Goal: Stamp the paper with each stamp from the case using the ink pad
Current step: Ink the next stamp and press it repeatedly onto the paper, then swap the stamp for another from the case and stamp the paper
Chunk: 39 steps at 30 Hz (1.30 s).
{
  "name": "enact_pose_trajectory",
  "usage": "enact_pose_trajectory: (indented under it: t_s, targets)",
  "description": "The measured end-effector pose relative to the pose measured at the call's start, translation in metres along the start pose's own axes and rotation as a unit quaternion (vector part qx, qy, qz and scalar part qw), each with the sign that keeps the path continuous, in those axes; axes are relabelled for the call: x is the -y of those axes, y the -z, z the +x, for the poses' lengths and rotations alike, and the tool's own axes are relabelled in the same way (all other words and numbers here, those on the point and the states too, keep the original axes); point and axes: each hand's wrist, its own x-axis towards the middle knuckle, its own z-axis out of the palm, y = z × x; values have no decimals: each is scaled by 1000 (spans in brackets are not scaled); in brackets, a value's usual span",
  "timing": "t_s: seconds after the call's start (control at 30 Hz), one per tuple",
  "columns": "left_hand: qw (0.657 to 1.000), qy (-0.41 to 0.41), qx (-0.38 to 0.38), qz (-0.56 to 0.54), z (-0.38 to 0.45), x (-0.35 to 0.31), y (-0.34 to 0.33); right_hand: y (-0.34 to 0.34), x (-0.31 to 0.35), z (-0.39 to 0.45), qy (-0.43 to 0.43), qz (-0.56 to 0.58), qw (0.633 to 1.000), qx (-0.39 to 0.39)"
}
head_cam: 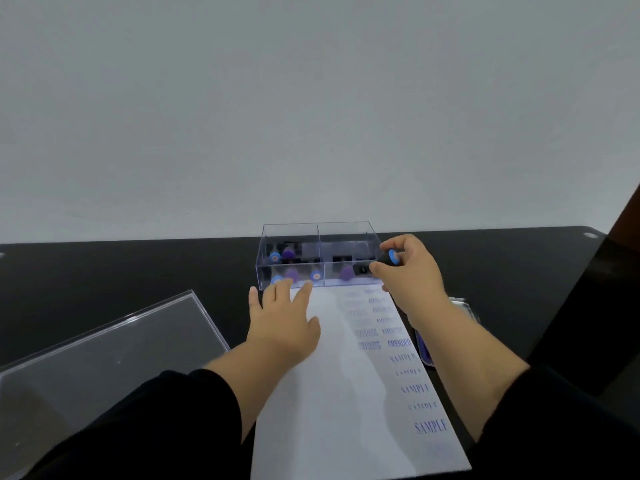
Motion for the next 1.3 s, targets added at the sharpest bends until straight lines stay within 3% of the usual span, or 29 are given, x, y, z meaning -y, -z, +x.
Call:
enact_pose_trajectory:
  t_s: [0.23,0.57,0.73,1.0,1.3]
  targets:
    - [997,-17,-69,-31,65,13,23,-13,14,62,1,-49,998,27]
    - [998,-41,0,-51,143,14,11,-23,1,140,27,-174,981,79]
    - [998,-34,26,-43,151,15,3,-36,-13,169,73,-313,938,126]
    - [998,-48,40,-21,153,18,1,-51,-20,186,53,-501,851,145]
    - [997,-44,50,-26,153,18,2,-58,-16,195,20,-548,817,179]
